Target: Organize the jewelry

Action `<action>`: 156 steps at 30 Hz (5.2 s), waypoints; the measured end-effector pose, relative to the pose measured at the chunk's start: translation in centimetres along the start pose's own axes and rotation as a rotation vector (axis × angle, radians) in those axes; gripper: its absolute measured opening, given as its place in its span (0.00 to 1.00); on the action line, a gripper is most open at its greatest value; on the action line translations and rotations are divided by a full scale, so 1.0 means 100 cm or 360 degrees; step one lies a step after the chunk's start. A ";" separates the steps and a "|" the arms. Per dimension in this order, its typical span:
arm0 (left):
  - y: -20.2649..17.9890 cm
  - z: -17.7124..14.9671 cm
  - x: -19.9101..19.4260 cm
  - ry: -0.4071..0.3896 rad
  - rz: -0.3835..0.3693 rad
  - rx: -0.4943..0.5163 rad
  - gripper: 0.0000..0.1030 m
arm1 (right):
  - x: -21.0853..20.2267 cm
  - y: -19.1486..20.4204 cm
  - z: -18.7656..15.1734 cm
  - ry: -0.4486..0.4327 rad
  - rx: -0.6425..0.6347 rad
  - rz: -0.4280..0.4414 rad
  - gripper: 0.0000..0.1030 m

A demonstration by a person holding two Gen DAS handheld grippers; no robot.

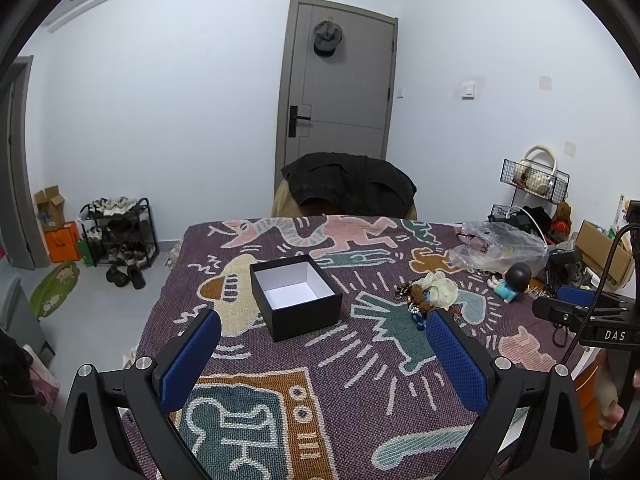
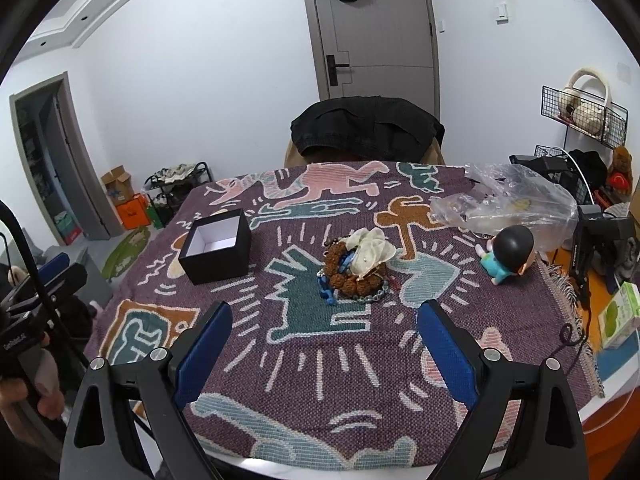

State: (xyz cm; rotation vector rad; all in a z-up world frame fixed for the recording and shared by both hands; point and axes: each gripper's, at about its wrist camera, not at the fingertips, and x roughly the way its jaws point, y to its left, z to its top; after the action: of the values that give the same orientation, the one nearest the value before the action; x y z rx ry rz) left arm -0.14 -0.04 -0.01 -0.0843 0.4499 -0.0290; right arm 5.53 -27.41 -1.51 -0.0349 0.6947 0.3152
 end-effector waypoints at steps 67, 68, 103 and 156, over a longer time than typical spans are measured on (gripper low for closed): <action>-0.031 0.008 0.051 0.0124 -0.0123 0.0036 0.99 | 0.027 -0.042 -0.003 0.0054 0.0119 -0.0171 0.91; -0.034 0.009 0.054 0.0131 -0.0132 0.0040 0.99 | 0.028 -0.045 -0.003 0.0050 0.0129 -0.0173 0.91; -0.121 0.001 0.231 0.0651 -0.0423 0.0082 0.52 | 0.101 -0.130 -0.009 0.0142 0.0512 0.0015 0.68; -0.105 0.049 0.217 0.0501 -0.0571 0.0023 0.19 | 0.119 -0.114 0.061 -0.0019 0.0605 0.0387 0.02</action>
State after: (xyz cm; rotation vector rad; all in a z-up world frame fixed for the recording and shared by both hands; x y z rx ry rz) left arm 21.39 -11.16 -4.09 -0.1464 0.7447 -0.4025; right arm 21.27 -34.14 -5.22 0.4156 0.7389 0.4111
